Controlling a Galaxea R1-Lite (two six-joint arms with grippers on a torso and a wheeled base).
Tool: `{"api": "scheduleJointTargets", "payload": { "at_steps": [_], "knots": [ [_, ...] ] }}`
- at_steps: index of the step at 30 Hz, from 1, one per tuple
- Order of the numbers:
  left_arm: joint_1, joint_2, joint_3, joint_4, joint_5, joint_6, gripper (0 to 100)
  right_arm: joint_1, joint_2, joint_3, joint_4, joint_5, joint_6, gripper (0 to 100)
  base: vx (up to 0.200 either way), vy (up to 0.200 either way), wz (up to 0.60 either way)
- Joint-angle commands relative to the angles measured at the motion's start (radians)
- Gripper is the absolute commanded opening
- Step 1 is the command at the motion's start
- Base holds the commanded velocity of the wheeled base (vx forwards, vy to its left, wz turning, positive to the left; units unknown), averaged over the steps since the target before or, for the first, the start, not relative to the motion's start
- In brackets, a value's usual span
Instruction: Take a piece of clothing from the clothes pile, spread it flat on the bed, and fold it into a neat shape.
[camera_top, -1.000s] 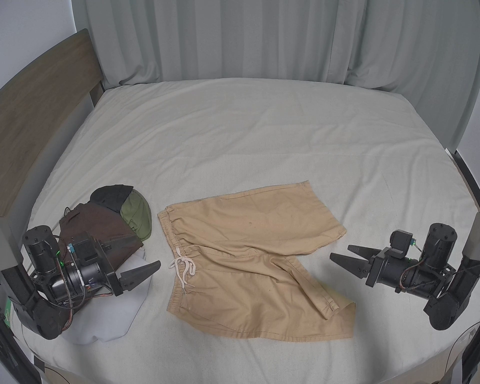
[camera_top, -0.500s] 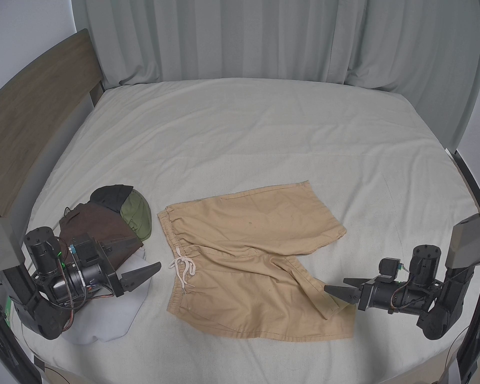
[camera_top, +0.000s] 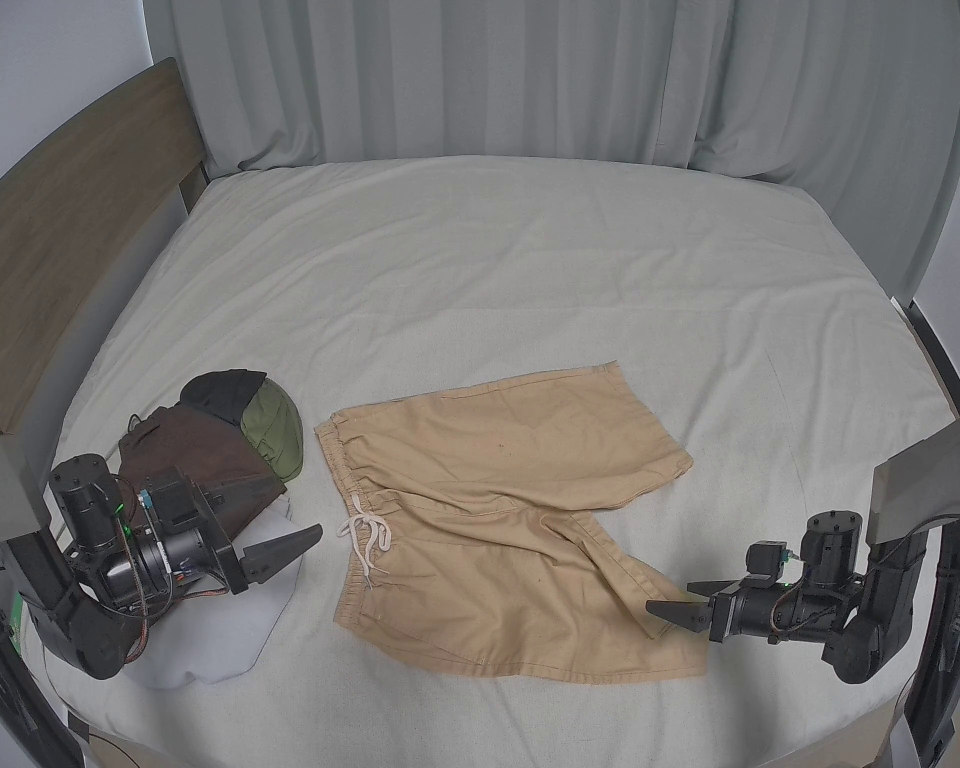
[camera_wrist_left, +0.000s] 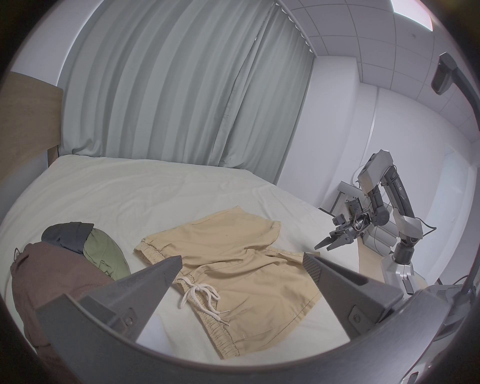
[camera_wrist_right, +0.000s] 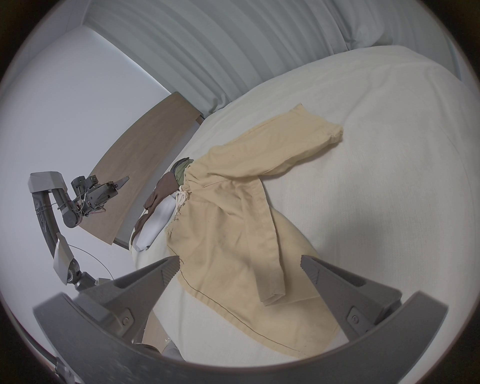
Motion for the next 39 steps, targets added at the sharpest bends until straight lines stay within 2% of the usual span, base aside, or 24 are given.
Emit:
{"api": "scheduleJointTargets", "payload": {
  "at_steps": [1, 30, 39],
  "knots": [
    [-0.001, 0.009, 0.0, -0.001, -0.001, 0.0, 100, 0.001, 0.024, -0.003, 0.0, 0.0, 0.002, 100, 0.0, 0.0, 0.0],
    [-0.001, 0.015, 0.002, -0.001, 0.001, 0.006, 100, 0.05, 0.122, -0.018, -0.002, 0.0, 0.008, 100, 0.0, 0.0, 0.0],
    [-0.001, 0.015, 0.002, -0.001, 0.001, 0.008, 100, 0.066, 0.15, -0.052, -0.002, -0.041, 0.011, 100, 0.0, 0.0, 0.0]
  ]
}}
